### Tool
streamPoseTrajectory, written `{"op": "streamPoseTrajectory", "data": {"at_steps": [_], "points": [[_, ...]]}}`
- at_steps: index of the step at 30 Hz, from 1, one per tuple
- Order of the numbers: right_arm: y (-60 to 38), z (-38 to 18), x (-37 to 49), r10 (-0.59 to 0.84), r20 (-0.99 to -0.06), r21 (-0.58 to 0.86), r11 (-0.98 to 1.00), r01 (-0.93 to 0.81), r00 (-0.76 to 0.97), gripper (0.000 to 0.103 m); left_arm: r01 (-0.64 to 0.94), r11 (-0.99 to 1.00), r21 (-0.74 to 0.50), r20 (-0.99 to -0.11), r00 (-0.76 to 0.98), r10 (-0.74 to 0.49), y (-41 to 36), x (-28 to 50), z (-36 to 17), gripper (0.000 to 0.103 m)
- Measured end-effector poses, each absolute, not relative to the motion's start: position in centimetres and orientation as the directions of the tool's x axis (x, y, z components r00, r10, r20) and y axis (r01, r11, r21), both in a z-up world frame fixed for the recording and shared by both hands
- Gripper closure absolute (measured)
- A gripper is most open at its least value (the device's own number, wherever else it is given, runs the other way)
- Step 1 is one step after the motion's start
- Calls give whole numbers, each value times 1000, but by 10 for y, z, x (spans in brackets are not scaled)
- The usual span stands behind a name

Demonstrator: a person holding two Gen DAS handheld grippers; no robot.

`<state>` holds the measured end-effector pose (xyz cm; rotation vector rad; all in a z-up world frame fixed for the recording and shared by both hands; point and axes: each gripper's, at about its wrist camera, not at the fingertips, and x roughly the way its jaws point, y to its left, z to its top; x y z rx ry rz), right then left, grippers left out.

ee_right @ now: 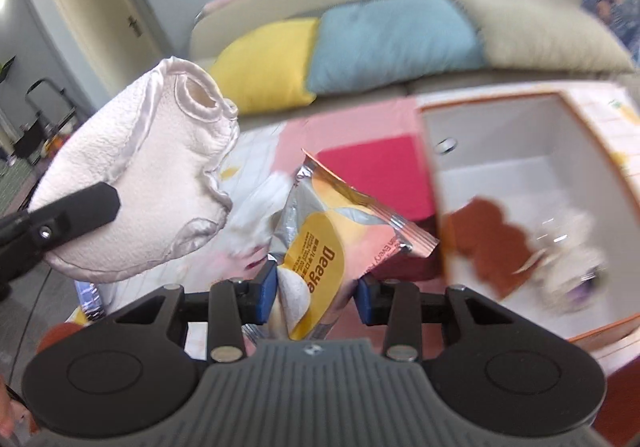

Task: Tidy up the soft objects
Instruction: 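Carry towel and wipes pack into the white box and open both tools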

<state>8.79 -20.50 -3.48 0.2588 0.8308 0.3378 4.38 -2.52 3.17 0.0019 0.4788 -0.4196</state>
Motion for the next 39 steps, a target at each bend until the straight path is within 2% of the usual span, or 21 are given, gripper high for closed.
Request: {"op": "streamPoseTrajectory", "data": {"at_steps": [7, 13, 18, 24, 33, 39], "points": [[-290, -26, 89, 230, -689, 231, 969, -92, 688, 64, 577, 817, 12, -480, 720, -501, -104, 74, 33, 87], [-338, -43, 106, 197, -743, 216, 975, -50, 639, 64, 680, 733, 7, -592, 594, -545, -156, 99, 12, 87], [-349, -65, 121, 227, -784, 247, 968, -44, 578, 64, 705, 709, -28, -698, 493, -519, -180, 117, -9, 87], [-349, -85, 146, 244, -825, 251, 966, -56, 510, 65, 711, 702, -31, -785, 417, -458, -195, 138, -30, 87], [-349, -114, 171, 187, -888, 166, 982, -87, 420, 65, 730, 684, -17, -873, 323, -366, -211, 161, -63, 86], [-353, -122, 180, 146, -906, 124, 989, -80, 398, 65, 732, 680, -50, -909, 249, -335, -219, 174, -82, 83]]}}
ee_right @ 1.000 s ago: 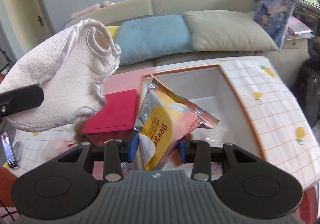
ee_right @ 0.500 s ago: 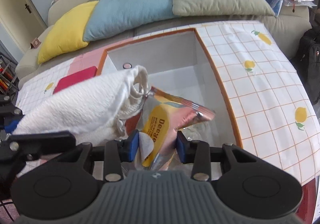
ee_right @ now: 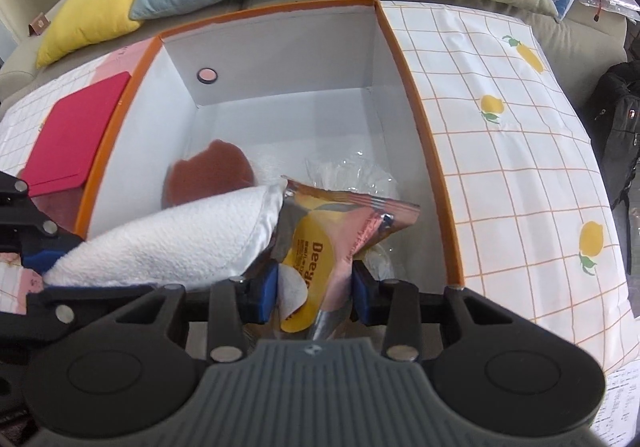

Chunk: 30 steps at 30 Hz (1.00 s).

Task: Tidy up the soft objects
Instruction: 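Carry towel and wipes pack into the white box and open both tools, then move both tools back over the table toward the remaining items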

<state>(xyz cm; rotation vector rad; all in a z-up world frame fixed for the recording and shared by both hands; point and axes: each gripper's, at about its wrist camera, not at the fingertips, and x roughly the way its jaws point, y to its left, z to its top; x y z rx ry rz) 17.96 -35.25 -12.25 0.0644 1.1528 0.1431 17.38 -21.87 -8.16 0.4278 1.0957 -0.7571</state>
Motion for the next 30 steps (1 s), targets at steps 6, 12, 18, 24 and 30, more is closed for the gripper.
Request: {"op": "streamPoseTrajectory", "data": {"at_steps": [6, 12, 18, 24, 30], "points": [[-347, -130, 181, 132, -921, 108, 990, -86, 368, 60, 702, 710, -47, -909, 265, -322, -210, 174, -83, 60], [-342, -125, 180, 118, -932, 92, 992, -91, 342, 52, 687, 724, -61, -878, 307, -366, -189, 167, -69, 33], [-335, -103, 179, 54, -937, 22, 995, -95, 346, 34, 674, 735, -76, -823, 373, -428, -169, 151, -49, 19], [-331, -77, 174, -14, -931, -53, 994, -97, 364, 28, 647, 752, -126, -774, 410, -482, -148, 137, -31, 18], [-325, -51, 160, -95, -905, -138, 988, -74, 415, 24, 618, 768, -170, -716, 458, -527, -123, 118, -15, 18]]}}
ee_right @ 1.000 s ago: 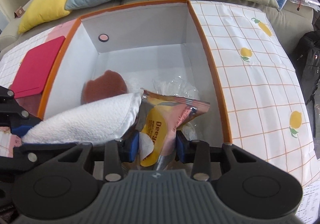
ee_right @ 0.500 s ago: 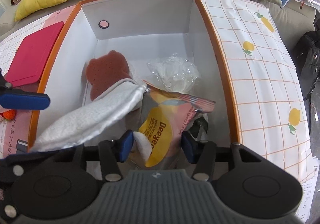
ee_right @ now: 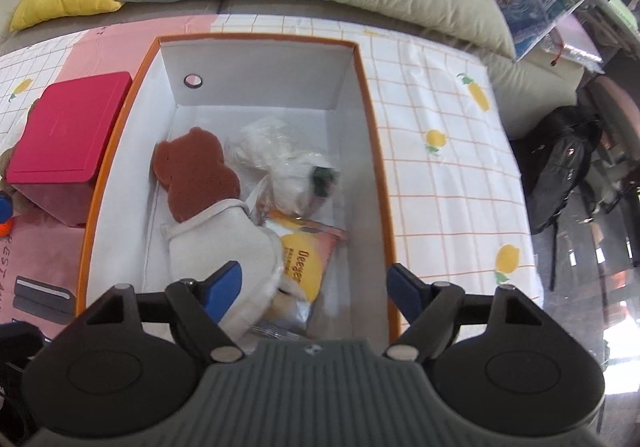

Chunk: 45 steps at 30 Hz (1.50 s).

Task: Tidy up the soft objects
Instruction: 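Move both tools back over the table toward the remaining items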

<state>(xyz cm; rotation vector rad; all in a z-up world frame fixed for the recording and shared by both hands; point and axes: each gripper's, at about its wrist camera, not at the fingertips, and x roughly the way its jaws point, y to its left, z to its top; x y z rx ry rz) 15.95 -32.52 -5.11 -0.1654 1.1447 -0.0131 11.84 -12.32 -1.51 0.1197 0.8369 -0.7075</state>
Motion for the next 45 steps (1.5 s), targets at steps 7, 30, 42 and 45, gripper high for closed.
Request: {"op": "streamPoseTrajectory", "data": {"at_steps": [7, 30, 42, 45], "points": [[-313, -30, 140, -141, -880, -179, 983, -42, 454, 23, 557, 812, -176, -669, 537, -513, -93, 106, -7, 18], [-182, -25, 86, 234, -665, 212, 970, -121, 709, 23, 98, 961, -259, -622, 745, -243, 53, 72, -32, 22], [-108, -56, 97, 348, -710, 182, 930, -318, 613, 30, -88, 935, -344, -670, 720, -178, 112, 71, -55, 25], [-97, -64, 102, 358, -725, 182, 924, -337, 589, 32, -70, 940, -335, -683, 705, -191, 111, 74, -61, 25]]}}
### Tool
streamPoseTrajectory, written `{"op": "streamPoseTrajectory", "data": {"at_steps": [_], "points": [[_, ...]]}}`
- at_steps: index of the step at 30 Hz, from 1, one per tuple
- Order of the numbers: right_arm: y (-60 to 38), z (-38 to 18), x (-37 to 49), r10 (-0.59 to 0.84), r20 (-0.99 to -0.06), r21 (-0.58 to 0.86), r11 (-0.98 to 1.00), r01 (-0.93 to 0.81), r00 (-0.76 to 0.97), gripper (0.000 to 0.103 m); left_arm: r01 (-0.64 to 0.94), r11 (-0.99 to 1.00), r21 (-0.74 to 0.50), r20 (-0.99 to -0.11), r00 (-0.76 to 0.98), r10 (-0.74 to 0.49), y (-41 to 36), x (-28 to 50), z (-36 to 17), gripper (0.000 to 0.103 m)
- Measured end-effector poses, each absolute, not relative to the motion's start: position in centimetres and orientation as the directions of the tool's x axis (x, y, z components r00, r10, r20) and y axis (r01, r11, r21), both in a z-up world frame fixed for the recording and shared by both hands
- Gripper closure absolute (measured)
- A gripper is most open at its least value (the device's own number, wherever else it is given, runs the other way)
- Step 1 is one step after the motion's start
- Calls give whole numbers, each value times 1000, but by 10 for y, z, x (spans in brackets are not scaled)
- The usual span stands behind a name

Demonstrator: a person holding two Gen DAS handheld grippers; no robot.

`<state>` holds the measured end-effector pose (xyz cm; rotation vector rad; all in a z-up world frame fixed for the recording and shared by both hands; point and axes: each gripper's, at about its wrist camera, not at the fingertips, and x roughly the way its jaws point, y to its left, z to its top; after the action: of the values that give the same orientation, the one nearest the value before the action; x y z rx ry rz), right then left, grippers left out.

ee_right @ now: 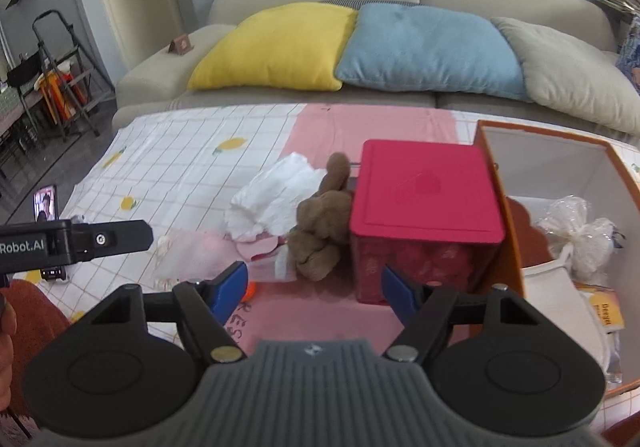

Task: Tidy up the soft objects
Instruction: 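Move both tools back over the table toward the remaining items, then grasp the white mesh bag with the left tool while the right grasps the orange knit fruit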

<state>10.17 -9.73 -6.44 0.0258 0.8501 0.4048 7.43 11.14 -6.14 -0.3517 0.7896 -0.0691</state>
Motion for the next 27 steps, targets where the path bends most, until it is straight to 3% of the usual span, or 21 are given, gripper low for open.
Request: {"op": "streamPoseTrajectory", "data": {"at_steps": [6, 11, 17, 24, 27], "points": [[-86, -82, 111, 358, -763, 170, 915, -366, 538, 44, -99, 962, -254, -750, 648, -132, 115, 89, -76, 25], [-79, -96, 122, 367, -785, 185, 908, -377, 499, 46, 39, 999, -34, -775, 629, -51, 98, 101, -84, 24], [-76, -111, 130, 365, -805, 185, 904, -386, 468, 48, 207, 977, 43, -809, 582, -88, 84, 116, -106, 22], [-80, -127, 138, 345, -838, 193, 912, -361, 424, 48, 334, 910, 247, -831, 556, 21, 63, 128, -143, 21], [-78, -132, 140, 341, -846, 194, 912, -360, 410, 48, 312, 917, 249, -817, 576, 25, 66, 130, -141, 30]]}}
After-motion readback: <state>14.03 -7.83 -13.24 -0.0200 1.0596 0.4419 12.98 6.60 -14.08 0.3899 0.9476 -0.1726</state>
